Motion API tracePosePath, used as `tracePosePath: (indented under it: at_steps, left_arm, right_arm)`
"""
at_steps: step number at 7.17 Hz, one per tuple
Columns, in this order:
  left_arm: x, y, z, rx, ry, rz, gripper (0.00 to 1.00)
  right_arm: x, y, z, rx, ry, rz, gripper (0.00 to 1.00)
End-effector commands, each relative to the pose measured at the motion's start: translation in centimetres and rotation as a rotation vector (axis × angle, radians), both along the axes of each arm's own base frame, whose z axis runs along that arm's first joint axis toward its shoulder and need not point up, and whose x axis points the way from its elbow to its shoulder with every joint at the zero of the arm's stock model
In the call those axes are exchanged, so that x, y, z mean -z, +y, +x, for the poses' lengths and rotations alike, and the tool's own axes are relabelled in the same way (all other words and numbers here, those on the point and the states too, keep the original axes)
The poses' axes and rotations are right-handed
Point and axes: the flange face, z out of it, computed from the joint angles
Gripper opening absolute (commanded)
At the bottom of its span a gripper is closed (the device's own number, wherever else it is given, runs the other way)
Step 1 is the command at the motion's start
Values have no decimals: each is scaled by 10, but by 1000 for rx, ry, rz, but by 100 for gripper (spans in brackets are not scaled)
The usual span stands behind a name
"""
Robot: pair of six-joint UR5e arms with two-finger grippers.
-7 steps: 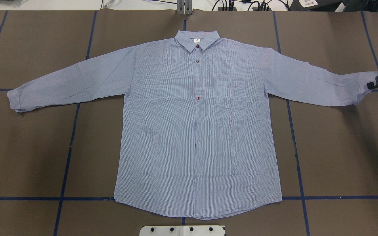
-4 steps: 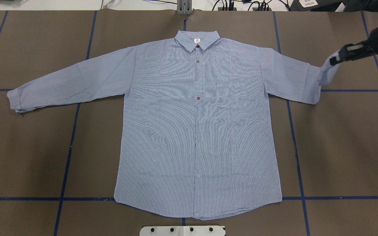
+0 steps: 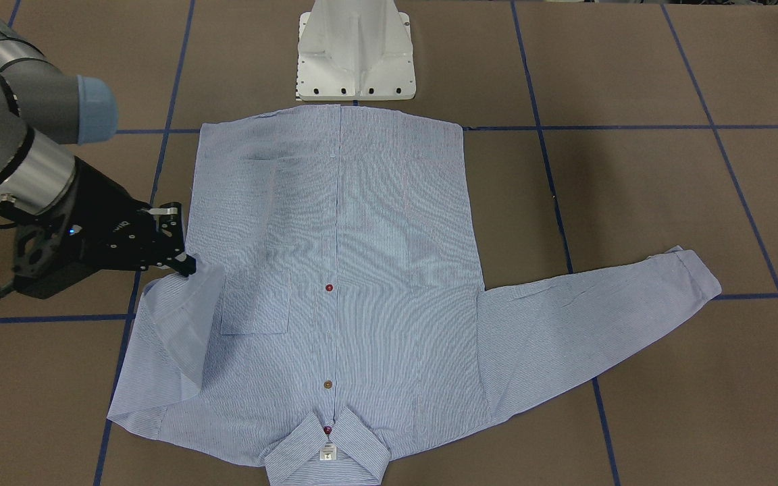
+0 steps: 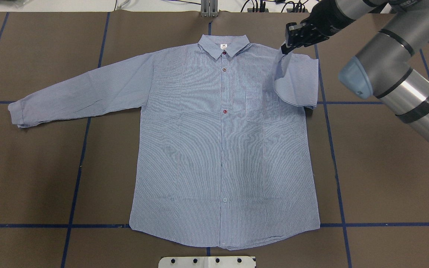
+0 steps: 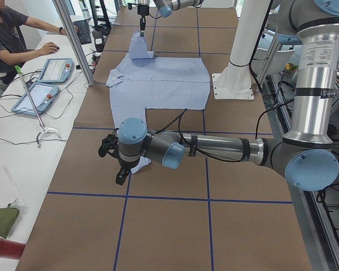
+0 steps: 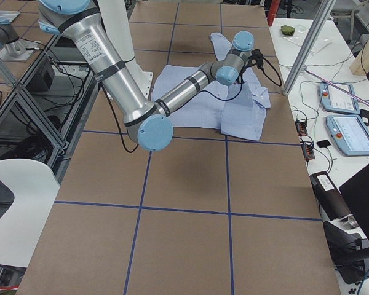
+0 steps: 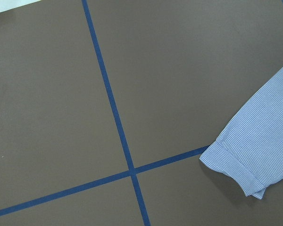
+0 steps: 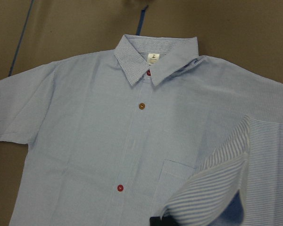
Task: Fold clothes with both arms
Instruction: 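Carry the grasped cuff with the right gripper across toward the collar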
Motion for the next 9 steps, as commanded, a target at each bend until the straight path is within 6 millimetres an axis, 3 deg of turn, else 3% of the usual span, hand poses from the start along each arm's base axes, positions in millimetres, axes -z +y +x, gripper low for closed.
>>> tracePosePath:
  at_steps: [1,5,7,9]
  left_arm:
    - [-5,2,0,-1,1,-9,100]
    - [-7,2,0,-1,1,-14,100]
    - [-8,2,0,-1,1,-15,100]
    - [-9,2,0,0,1,-18,100]
  right_arm:
    - [55,-24,-63,-31,22,31,0]
    - [93,-25,-146,-38,69,64,0]
    - [91,-9,-178,-26,89,73,0]
    - [101,15,-207,11,80,89,0]
